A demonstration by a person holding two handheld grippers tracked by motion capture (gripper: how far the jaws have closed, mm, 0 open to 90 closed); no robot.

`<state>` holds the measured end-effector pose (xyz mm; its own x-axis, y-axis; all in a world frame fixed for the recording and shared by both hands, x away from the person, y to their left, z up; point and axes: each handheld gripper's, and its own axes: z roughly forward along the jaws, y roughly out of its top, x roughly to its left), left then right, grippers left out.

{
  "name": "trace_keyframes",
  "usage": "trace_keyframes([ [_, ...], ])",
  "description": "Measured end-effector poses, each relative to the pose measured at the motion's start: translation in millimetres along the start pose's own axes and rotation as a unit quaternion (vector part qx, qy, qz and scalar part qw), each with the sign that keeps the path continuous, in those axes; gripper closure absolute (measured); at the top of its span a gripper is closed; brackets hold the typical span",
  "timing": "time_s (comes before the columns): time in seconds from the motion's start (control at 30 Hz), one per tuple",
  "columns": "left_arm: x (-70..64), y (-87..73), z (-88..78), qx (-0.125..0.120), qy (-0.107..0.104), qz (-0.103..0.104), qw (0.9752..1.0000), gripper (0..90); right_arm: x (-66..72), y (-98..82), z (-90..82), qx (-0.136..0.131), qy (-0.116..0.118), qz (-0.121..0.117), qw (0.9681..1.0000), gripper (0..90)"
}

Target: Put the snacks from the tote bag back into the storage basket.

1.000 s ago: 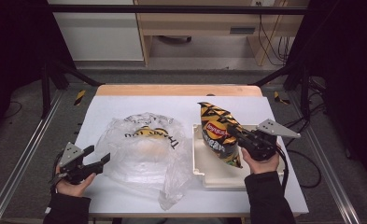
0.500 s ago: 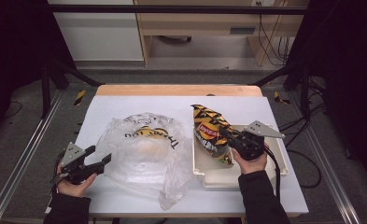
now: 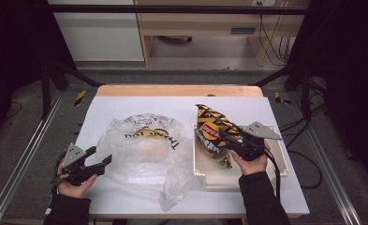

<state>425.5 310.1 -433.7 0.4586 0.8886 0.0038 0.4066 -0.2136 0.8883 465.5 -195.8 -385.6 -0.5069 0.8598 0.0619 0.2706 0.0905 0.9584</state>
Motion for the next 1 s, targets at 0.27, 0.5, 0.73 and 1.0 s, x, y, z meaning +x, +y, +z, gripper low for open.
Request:
trace_keyframes([
  [0.27,0.6,-0.2,-0.7,-0.001,0.000,0.001,1.0000,28.1,0.4,7.8,-8.9,-0.022,-0.010,0.005,0.9997,38.0],
  [0.5,0.0,-0.2,-0.7,0.000,-0.001,0.000,1.0000,28.8,9.1,7.8,-12.2,-0.011,-0.002,-0.007,0.9999,39.1],
  [0.73,-0.3,-0.1,-1.1,0.000,-0.001,0.000,1.0000,29.5,14.2,0.9,-23.4,0.023,0.019,0.002,0.9995,61.5],
  [1.0,-0.2,0.0,-1.0,0.000,-0.001,0.000,1.0000,30.1,10.4,5.0,-24.9,0.043,0.024,0.001,0.9988,83.6],
])
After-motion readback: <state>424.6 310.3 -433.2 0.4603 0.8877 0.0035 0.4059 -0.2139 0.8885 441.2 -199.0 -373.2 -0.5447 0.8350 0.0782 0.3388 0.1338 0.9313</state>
